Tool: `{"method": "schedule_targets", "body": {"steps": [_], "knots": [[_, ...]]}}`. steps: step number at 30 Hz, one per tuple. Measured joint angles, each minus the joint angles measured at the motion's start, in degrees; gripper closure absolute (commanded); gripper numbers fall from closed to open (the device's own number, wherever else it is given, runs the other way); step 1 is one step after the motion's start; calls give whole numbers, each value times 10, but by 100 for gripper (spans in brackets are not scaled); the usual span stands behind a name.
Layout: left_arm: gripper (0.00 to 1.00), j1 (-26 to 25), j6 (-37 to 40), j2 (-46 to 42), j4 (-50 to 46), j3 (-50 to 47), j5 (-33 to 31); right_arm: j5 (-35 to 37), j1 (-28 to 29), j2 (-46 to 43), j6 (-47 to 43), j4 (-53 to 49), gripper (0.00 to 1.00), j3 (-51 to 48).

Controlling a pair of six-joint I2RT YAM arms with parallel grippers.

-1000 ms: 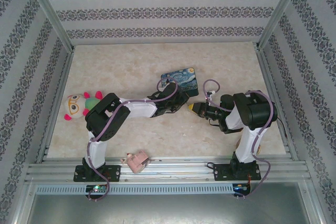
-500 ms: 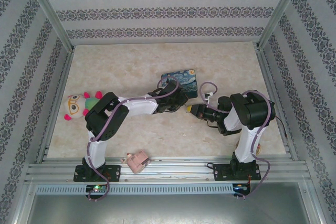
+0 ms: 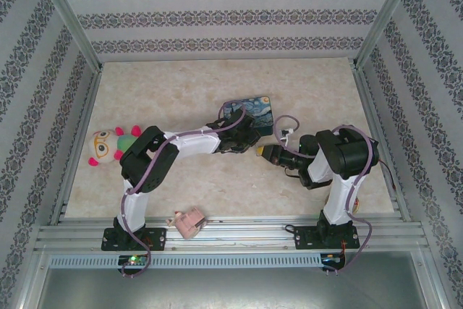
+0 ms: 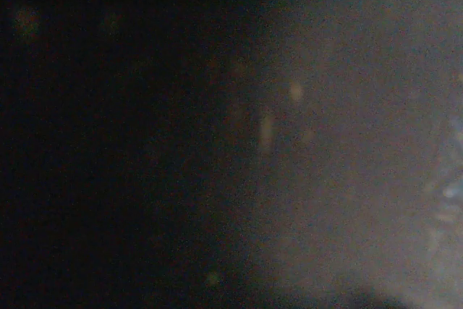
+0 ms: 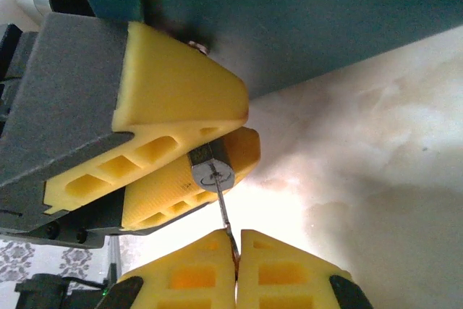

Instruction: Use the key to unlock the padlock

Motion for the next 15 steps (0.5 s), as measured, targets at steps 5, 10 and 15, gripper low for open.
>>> {"method": "schedule_targets", "body": {"steps": [5,10,15], "knots": [[93,0,0,5,-9,12,11,33,3,-12,-12,16,100,-19],[93,0,0,7,-9,16,12,47,5,-15,-12,17,100,-21],[93,0,0,14,-15,26,12,47,5,-15,-4,16,100,-18]]}}
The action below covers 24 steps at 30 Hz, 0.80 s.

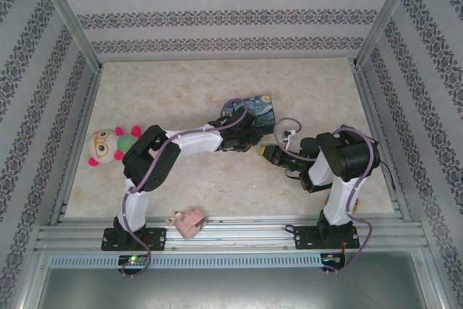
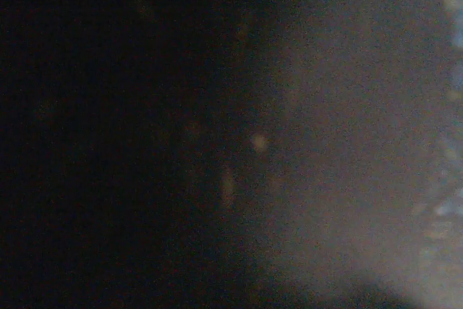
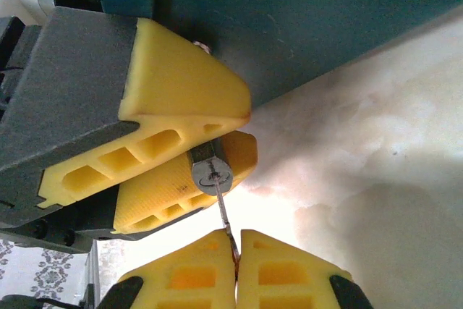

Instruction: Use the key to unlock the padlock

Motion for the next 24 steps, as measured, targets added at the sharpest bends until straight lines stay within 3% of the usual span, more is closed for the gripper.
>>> {"method": "schedule_targets", "body": {"steps": [8,24], "knots": [[93,4,12,8,-23,18,-1,-28,-8,-1,51,-31,100,22],[93,5,58,20,-90,56,22,-60,-23,-26,39,-109,100,41]]}}
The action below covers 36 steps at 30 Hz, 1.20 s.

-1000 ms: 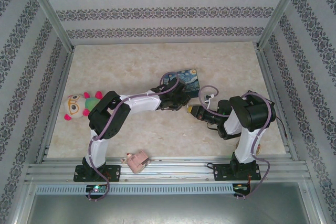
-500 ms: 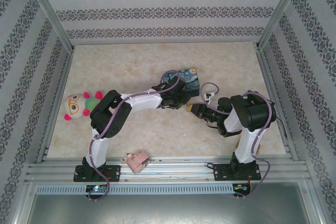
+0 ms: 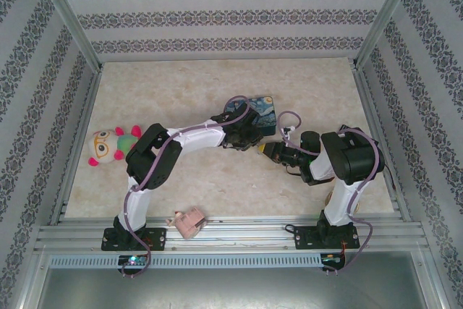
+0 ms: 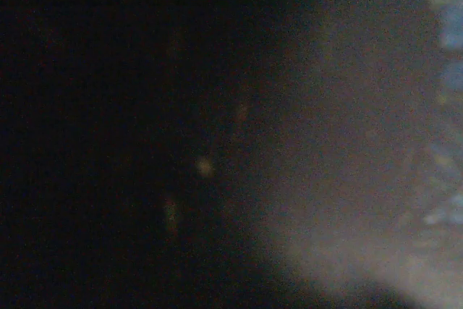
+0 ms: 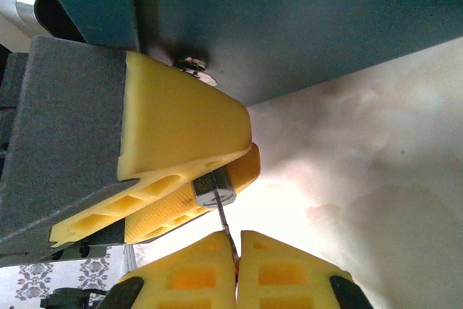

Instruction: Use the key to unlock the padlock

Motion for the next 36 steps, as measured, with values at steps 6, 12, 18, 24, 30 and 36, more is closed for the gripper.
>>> {"method": "schedule_targets", "body": {"steps": [6,12,18,24,30,36], "knots": [[93,1,7,4,-7,9,2,0,0,0,15,0,100,2],[79,4,11,4,-6,9,6,0,0,0,24,0,100,5],[52,1,20,4,-1,9,31,23,0,-3,27,9,100,9],[25,3,31,4,7,5,32,57,0,-9,30,26,100,1],[1,4,48,1,16,-6,26,89,0,-9,35,39,100,-6],[1,4,71,-39,63,-56,21,104,0,-9,47,46,100,-7]]}}
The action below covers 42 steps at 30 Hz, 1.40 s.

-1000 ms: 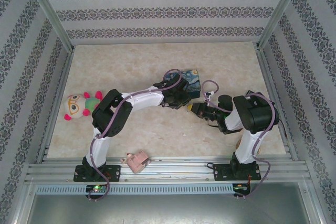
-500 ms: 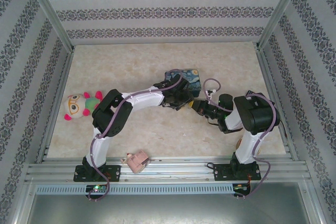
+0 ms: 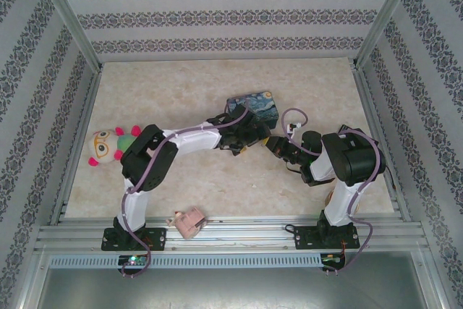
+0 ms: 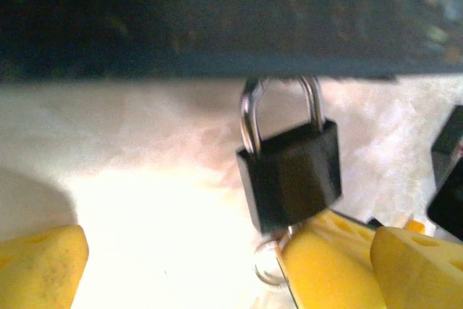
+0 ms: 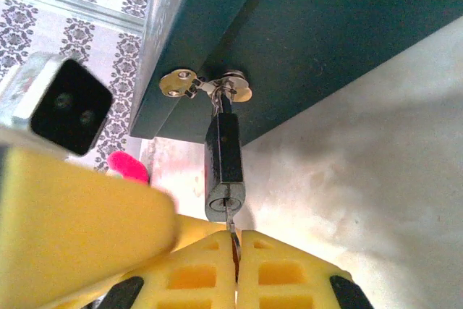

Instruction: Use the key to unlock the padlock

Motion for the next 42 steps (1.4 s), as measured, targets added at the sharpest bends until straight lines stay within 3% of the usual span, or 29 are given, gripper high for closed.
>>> {"method": "schedule_targets", "body": {"steps": [14,18,25,42], "knots": [[1,3,36,-85,144,-108,19,68,12,3,26,21,100,1],[10,15,27,-89,162,-135,-1,70,18,15,31,27,100,10],[39,21,2,-84,210,-142,-44,72,24,19,45,28,100,18],[45,21,-44,-6,287,-138,-94,87,45,25,69,27,100,30]]}}
